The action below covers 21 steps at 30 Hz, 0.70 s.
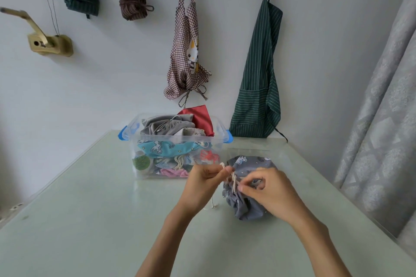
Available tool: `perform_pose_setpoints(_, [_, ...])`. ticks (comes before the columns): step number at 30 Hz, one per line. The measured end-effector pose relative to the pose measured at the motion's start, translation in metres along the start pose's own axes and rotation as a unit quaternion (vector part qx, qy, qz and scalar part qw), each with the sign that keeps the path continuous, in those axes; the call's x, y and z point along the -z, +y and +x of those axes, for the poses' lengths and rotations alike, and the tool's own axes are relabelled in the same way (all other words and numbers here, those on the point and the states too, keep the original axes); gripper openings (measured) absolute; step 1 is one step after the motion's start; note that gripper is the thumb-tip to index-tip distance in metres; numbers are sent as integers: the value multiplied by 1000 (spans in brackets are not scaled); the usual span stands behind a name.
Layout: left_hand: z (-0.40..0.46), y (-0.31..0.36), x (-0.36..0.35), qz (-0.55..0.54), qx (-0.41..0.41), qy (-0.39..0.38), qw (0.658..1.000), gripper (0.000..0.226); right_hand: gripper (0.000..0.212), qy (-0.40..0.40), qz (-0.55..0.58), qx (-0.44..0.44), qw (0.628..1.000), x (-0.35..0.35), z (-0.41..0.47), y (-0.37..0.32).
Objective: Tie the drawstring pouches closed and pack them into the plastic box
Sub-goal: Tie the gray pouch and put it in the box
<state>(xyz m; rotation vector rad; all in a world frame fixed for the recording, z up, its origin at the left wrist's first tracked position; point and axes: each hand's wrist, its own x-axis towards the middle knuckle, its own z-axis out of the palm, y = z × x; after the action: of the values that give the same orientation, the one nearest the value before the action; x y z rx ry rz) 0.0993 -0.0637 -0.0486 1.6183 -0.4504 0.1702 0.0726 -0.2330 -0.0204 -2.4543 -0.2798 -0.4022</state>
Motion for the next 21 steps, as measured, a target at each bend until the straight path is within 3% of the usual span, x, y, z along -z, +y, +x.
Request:
perform_pose_setpoints(2, [0,3,-2,-8,-2,33,999,46,9,26,129,-12,991,2,2,1])
perform_pose_setpoints(4, [1,7,-5,-26,12,110,994,32,8,26,241,-29,970,11,2,0])
perform_pose_setpoints(8, [5,7,1,-80,53,203,975,14,7,35,223,-57,973,29,-1,16])
perform_pose_setpoints(14, [7,-2,-3,-65,62,157,983,21,9,-65,160,-80,982,29,-6,26])
perform_pose_setpoints(18, [7,8,-9,-216,118,86,966,29,12,-39,170,-42,984,28,-5,25])
perform_pose_setpoints(21, [10,12,-14,-333,119,134,926,26,11,-26,224,-42,973,27,-4,21])
